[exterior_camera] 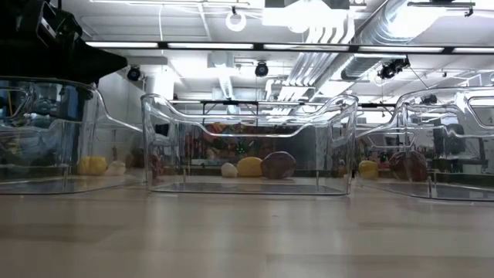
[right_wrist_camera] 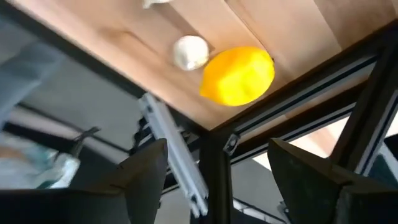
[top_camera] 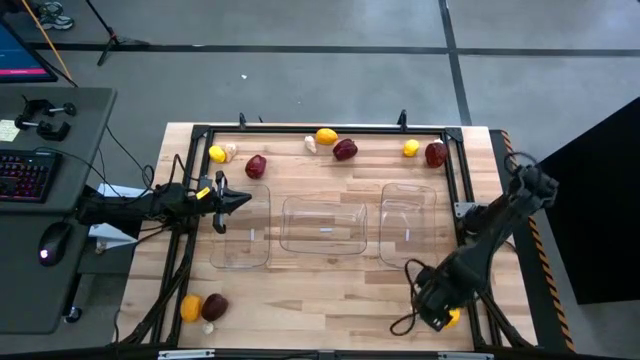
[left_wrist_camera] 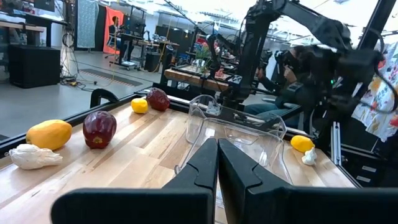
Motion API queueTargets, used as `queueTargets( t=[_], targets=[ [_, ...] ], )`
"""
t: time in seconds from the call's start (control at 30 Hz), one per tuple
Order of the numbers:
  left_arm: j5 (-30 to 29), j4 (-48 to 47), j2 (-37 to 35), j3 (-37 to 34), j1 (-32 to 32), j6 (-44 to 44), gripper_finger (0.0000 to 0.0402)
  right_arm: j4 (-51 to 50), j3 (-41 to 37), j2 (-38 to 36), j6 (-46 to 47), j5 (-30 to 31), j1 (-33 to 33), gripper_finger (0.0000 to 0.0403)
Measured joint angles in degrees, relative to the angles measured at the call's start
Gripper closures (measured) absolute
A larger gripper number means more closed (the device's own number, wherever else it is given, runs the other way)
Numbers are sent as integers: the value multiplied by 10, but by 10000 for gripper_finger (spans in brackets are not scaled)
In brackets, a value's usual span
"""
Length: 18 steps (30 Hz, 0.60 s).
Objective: Sort produce into baskets
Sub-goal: Put the bottom right yellow lemon into the right transparent bin
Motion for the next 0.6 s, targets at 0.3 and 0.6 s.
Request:
queueTargets(
  t=[0.3,0.6],
  targets=[
    [0,0,0,0,0,0,402,45,-24,46,68,0,62,135],
    [0,0,0,0,0,0,402,141,-134,10,254,44,79,135]
  ],
)
